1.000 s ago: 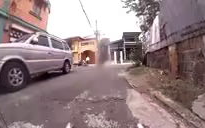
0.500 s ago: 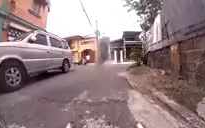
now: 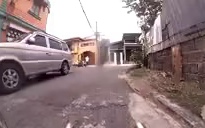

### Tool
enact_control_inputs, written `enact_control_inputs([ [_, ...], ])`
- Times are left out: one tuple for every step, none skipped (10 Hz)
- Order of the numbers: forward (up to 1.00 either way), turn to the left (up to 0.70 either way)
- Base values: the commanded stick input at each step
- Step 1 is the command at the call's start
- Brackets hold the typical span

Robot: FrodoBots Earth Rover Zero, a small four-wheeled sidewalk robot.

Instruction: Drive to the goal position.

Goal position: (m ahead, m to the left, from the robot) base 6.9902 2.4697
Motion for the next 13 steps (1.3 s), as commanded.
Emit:
enact_control_inputs([
  [0.22,0.00],
  [0.21,0.00],
  [0.21,0.00],
  [0.22,0.00],
  [0.22,0.00],
  [0.21,0.00],
  [0.21,0.00],
  [0.22,0.00],
  [0.22,0.00],
  [0.22,0.00],
  [0.22,0.00],
  [0.21,0.00],
  [0.20,0.00],
])
